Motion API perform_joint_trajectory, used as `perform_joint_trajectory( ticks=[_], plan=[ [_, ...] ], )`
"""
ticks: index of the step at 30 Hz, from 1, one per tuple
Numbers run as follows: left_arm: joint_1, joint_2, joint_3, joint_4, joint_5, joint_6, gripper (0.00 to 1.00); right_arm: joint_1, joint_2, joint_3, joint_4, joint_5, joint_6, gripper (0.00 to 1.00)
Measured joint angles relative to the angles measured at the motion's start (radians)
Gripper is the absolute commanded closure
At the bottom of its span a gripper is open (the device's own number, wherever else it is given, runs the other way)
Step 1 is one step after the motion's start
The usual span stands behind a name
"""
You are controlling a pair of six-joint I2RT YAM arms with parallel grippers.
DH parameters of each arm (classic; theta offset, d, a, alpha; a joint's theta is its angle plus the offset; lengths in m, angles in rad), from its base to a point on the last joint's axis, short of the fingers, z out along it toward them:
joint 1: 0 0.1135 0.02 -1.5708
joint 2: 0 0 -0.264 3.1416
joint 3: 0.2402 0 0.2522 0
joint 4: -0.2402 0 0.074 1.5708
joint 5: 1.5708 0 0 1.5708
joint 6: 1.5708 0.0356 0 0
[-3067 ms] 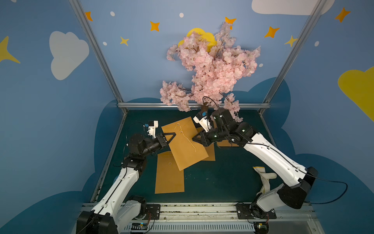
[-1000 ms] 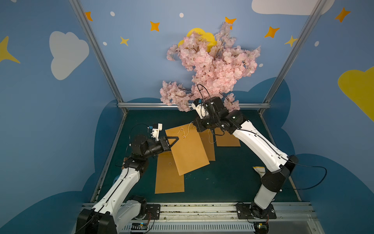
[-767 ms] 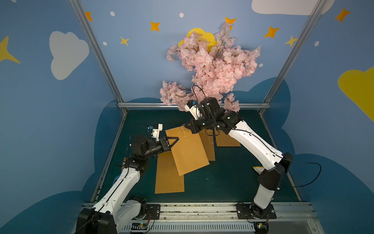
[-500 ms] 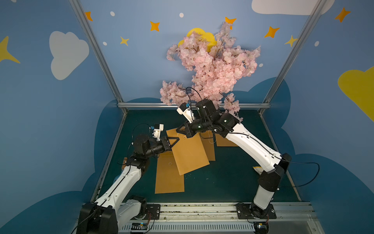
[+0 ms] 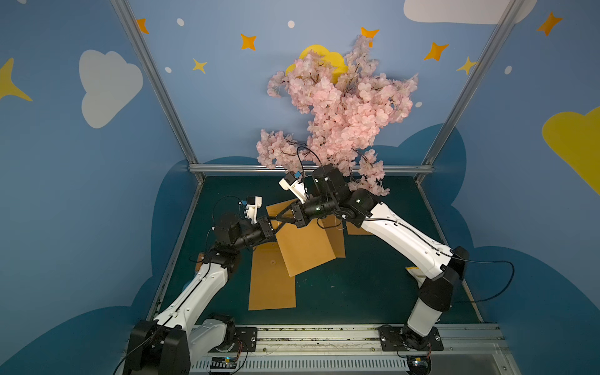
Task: Open the file bag
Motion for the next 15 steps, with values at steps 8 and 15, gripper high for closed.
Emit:
perform_joint_trajectory(
  ticks=[8,15],
  plan=[
    [0.074,0.024,0.037,0.041,-0.003,-0.052,0.98,-0.020,-0.256,-0.247,0.031,0.067,0.020,1.00],
    [0.082,0.012,0.053,0.060,0.006,-0.076,0.98,-0.129,-0.364,-0.350,0.032,0.103,0.020,1.00]
  ],
)
